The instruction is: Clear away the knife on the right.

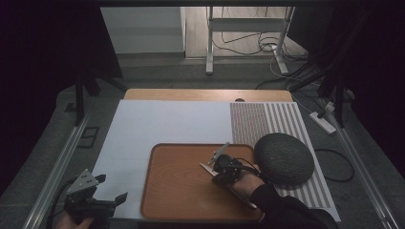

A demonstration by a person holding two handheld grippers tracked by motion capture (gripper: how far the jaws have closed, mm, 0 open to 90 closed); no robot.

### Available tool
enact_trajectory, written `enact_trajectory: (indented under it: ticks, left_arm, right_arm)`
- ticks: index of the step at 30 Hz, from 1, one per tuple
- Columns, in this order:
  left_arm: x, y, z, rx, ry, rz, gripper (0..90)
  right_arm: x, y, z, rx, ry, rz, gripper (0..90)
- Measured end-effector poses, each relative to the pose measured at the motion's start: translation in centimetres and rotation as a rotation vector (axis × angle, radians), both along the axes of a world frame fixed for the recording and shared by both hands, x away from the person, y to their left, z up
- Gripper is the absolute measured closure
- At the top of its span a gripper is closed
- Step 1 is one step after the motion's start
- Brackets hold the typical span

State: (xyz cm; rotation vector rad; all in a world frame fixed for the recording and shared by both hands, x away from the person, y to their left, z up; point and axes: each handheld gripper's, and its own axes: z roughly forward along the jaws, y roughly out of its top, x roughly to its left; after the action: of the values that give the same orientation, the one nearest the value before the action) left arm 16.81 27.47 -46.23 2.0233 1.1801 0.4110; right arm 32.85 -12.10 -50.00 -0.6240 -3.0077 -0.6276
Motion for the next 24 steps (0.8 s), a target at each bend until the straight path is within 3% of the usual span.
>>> enact_trajectory:
  ticks: [10,24]
  left_arm:
    - [0.0,0.0,0.0,-0.004,0.0,0.0,1.9]
    - [0.0,0.0,0.0,-0.006,0.001,0.001,1.9]
  right_arm:
    - [1.3,-3.2,0.4,-0.037,0.002,-0.139,90.0]
    - [1.5,-6.9,0.8,-0.087,0.02,-0.202,90.0]
